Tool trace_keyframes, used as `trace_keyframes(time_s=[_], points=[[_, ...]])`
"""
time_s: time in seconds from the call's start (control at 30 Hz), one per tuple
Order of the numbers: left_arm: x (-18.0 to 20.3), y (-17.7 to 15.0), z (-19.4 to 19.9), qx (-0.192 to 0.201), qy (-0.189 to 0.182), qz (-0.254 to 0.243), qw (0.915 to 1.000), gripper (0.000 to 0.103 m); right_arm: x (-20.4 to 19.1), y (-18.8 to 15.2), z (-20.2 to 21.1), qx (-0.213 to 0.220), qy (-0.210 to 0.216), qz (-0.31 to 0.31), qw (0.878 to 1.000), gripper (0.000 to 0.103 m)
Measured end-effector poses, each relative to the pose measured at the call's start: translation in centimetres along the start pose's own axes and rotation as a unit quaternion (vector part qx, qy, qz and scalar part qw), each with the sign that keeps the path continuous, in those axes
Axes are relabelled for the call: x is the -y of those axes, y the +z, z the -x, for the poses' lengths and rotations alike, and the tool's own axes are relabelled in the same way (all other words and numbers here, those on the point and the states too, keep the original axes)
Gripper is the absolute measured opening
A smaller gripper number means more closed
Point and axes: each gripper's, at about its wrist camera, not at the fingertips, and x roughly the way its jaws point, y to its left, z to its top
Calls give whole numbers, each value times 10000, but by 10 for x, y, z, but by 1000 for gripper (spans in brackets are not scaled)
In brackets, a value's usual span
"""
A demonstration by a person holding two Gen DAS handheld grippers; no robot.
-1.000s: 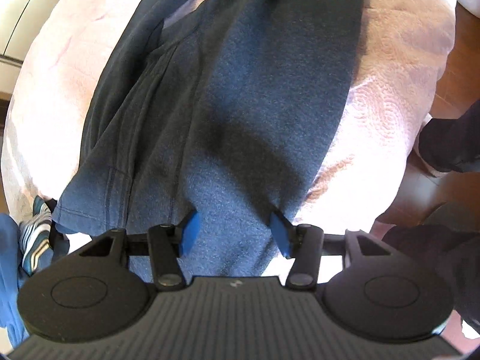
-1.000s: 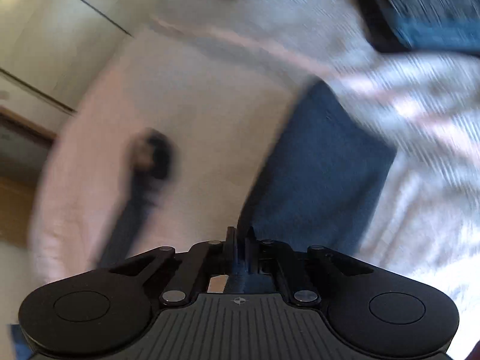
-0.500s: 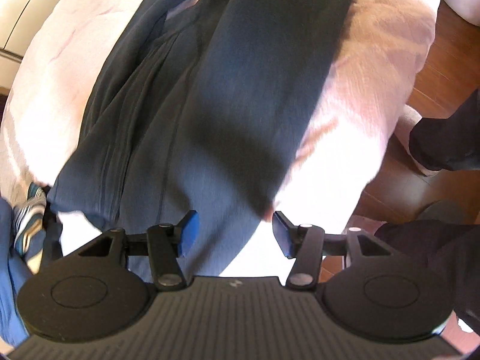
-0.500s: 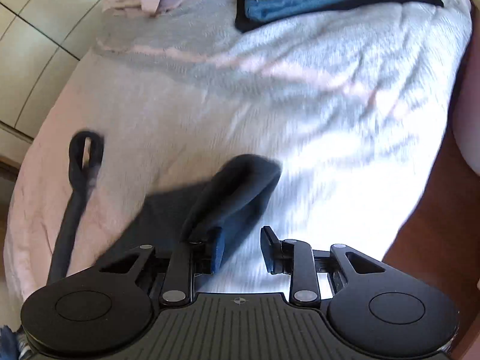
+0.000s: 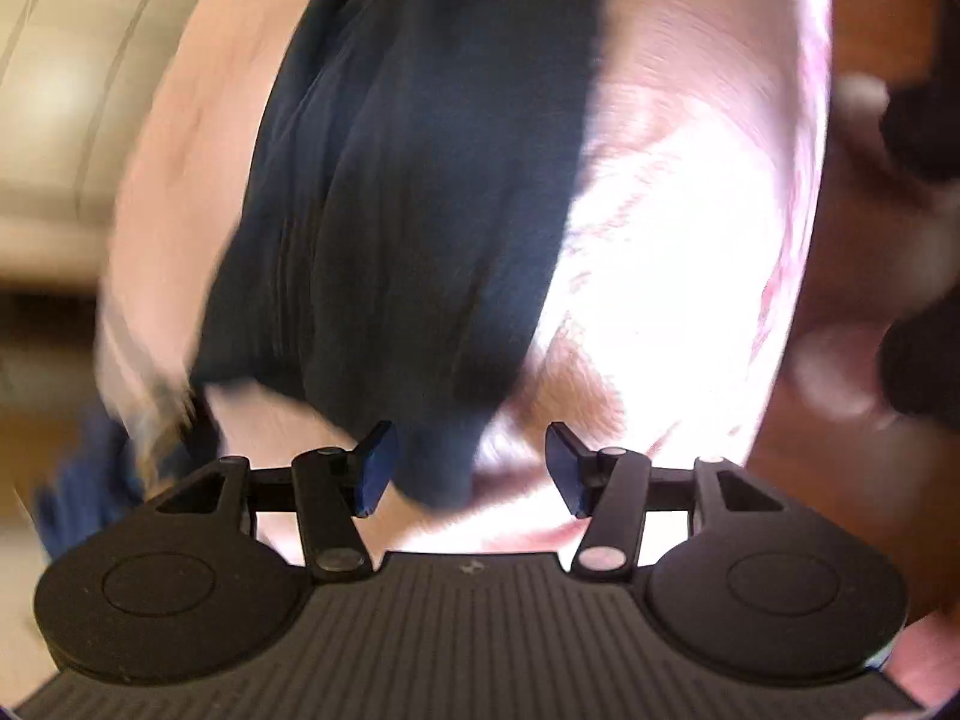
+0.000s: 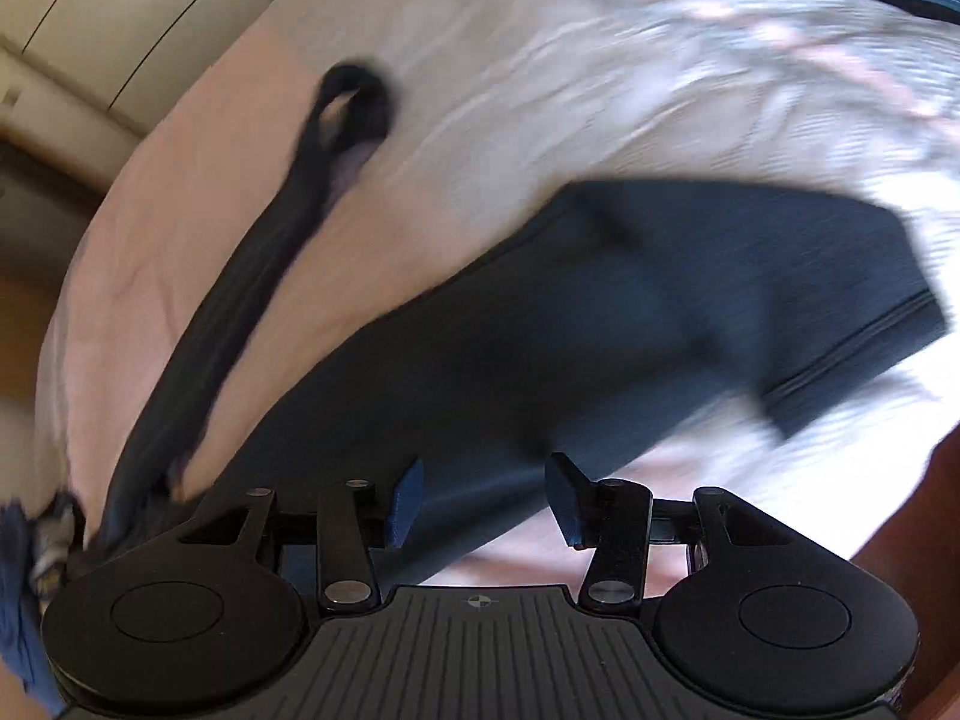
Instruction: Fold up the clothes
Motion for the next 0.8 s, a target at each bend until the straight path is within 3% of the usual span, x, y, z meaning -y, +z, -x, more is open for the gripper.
trace_keyframes(time_s=[0.03,0.07,0.1,0.2,0.37,0.47,0.6,0.7,0.8], points=[[5,1,-4,75,120,-230,9996,49,-10,-6,-4,-71,32,90,9999,49],[8,2,-10,78,151,-370,9992,37,-18,-11,-7,-132,52,158,9998,49],[7,3,-14,21,108,-350,9993,10,-26,-17,-10,-189,72,209,9996,49],[-12,-3,-7,-120,48,204,9997,4,-45,-31,-15,-342,94,292,9989,49],[-24,-32,42,-329,177,743,9965,3,-72,-40,-16,-472,213,606,9968,49],[-7,-34,37,-507,-77,807,9954,4,-89,-44,-20,-606,344,792,9944,49],[-3,-29,30,-635,-312,851,9939,14,-106,-47,-30,-772,360,910,9922,49],[-15,-43,44,-578,-477,1132,9907,23,-118,-42,-27,-757,402,969,9916,49],[-30,-68,54,-512,-704,1558,9839,23,-133,-30,-29,-624,320,997,9925,50]])
